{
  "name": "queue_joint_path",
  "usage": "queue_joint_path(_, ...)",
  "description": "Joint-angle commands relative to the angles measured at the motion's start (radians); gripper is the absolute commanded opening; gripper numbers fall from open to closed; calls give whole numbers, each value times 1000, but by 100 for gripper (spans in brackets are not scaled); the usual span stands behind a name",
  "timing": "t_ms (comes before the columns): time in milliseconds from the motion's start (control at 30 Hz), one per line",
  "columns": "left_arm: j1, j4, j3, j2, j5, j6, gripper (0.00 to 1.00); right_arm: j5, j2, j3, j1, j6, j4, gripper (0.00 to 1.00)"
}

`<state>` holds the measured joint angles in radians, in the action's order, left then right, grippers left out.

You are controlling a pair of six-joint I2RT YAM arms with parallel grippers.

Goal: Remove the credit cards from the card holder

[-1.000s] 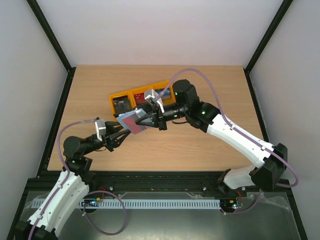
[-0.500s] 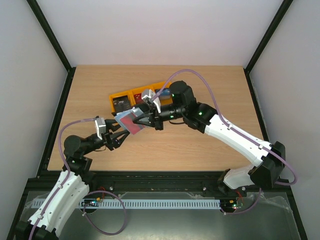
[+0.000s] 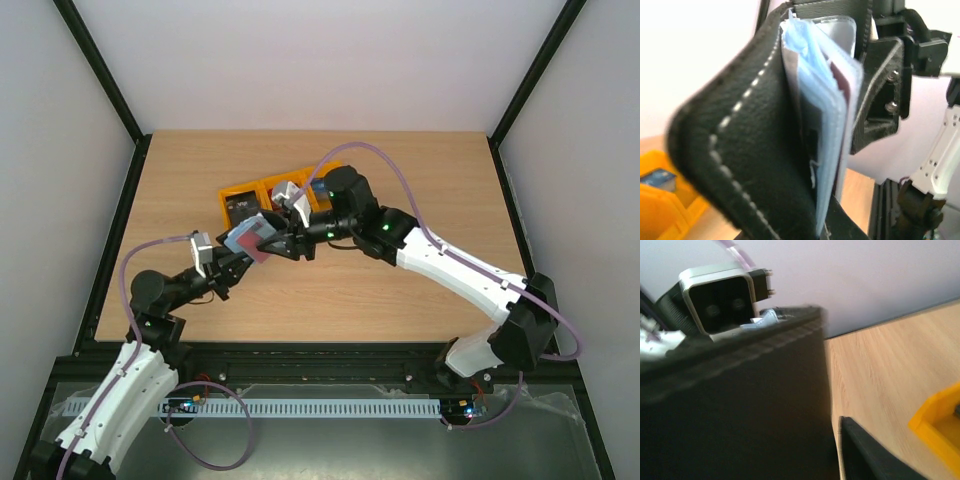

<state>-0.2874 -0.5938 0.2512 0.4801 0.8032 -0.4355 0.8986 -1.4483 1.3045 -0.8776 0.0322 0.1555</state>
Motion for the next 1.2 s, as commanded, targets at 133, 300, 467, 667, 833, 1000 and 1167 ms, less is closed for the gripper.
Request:
queue_joint_path(133,10,270,70,-17,-394,182,2,-456,50,-93,15,100,-18,79)
queue_joint_path(300,-24,431,136,10,-678,674,2,-588,108,-154,16,115,-58,95)
queue_joint_path(467,-68,458,117,80,-993,1158,2,-601,101,-157,8,125,-94,99)
queue_joint_path(667,-77,492,148,93,-989,1153,2,-531,51,-159,-15,186,-205,99)
queue_joint_path(833,-54,650,266,56,-595,847,2,-525,52,-160,-14,164,-194,99)
queue_joint_path(1000,-53,668,288,62,-551,687,2,-485,90,-183,-13,140,-201,99)
queue_joint_path(1167,-49,670,297,51,-524,696,2,-546,85,-189,-13,167,-230,99)
